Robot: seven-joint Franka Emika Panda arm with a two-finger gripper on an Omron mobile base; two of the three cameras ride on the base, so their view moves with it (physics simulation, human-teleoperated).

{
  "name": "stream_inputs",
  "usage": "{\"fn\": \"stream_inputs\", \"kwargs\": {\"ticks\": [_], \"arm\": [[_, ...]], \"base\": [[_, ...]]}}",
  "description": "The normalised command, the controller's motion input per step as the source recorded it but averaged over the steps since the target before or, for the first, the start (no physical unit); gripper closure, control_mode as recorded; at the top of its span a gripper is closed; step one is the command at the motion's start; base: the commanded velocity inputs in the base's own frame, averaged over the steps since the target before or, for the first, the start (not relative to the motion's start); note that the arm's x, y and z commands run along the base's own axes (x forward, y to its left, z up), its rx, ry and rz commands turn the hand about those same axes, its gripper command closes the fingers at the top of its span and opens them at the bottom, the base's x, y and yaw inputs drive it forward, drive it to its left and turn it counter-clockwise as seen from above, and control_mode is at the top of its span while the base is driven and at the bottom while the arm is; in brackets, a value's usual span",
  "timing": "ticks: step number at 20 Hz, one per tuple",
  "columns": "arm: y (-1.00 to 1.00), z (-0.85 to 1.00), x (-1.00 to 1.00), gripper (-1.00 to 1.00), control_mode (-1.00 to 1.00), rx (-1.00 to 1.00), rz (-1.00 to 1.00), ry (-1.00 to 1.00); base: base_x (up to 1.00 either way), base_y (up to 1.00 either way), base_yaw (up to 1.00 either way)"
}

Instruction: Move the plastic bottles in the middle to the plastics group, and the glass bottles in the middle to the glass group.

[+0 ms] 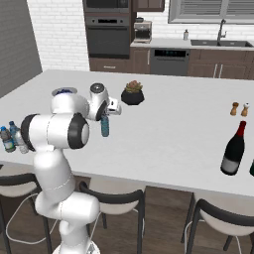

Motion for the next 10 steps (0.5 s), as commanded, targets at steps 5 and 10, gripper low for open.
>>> {"fn": "stream_inputs", "kwargs": {"ticks": [5, 10], "arm": [[0.78, 0.6, -0.16, 1.0, -1.0, 0.0, 0.12, 0.0], [0.99, 0.49, -0.06, 1.0, -1.0, -0.01, 0.18, 0.0]], "base": [[0.0, 0.0, 0.0], [0.0, 0.0, 0.0]]}}
